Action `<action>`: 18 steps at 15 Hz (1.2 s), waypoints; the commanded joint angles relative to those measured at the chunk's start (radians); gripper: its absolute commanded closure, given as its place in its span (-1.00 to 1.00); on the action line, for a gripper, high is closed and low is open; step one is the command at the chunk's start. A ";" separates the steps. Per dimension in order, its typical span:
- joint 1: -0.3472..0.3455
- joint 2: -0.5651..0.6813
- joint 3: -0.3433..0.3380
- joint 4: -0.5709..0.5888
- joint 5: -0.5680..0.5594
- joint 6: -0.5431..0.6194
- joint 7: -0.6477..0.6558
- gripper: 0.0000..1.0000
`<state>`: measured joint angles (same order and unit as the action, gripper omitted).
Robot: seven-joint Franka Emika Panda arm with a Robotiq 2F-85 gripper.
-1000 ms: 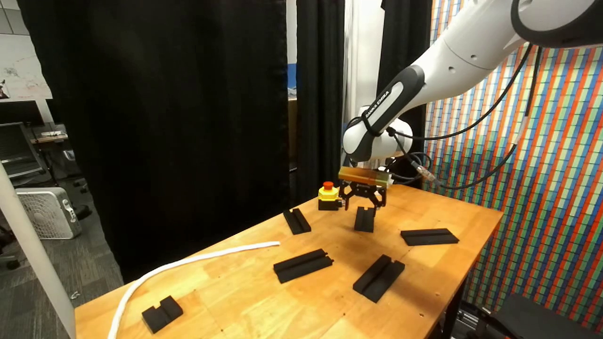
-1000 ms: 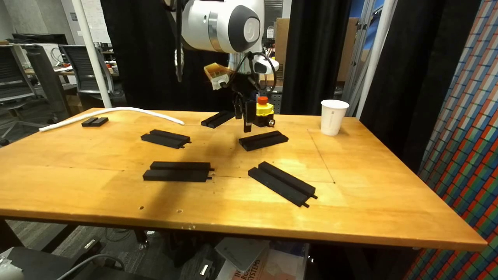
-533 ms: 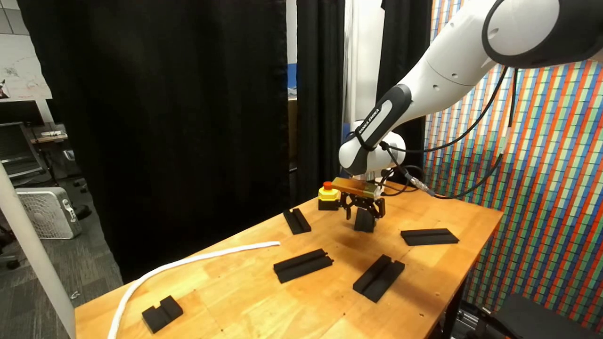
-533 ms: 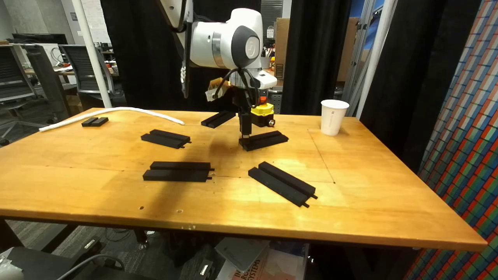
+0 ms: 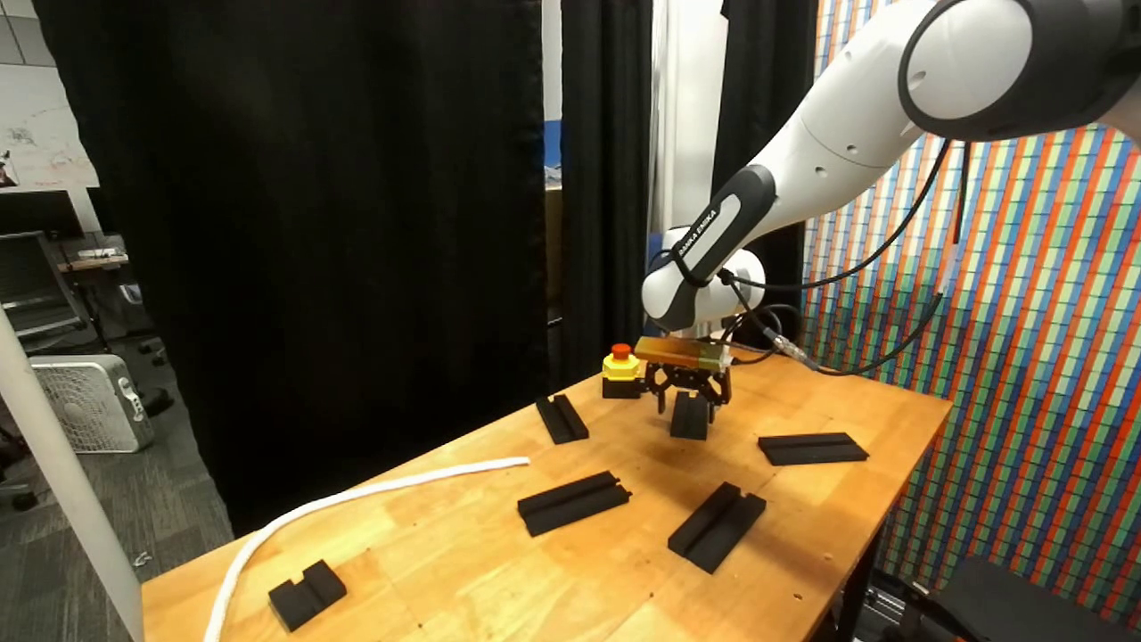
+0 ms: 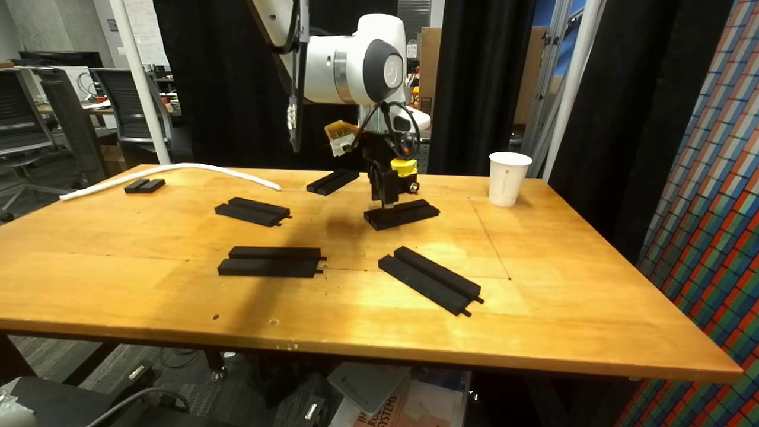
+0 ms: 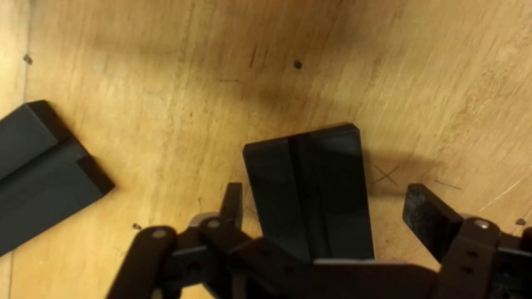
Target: Join the four pieces of the black objects together
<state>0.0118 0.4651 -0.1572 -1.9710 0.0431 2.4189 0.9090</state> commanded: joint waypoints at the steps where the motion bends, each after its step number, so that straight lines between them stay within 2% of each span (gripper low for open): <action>1: -0.031 0.006 0.016 0.027 0.012 -0.008 -0.123 -1.00; 6: -0.066 0.037 0.043 0.046 0.073 -0.003 -0.297 -1.00; 13: -0.069 0.081 0.044 0.093 0.132 -0.017 -0.415 -1.00; 14: -0.068 0.088 0.042 0.094 0.133 -0.014 -0.425 -0.50; 15: -0.068 0.093 0.042 0.096 0.136 -0.013 -0.429 -0.47; 18: -0.066 0.092 0.036 0.094 0.136 -0.018 -0.424 -0.03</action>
<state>-0.0447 0.5402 -0.1253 -1.9058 0.1509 2.4187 0.5121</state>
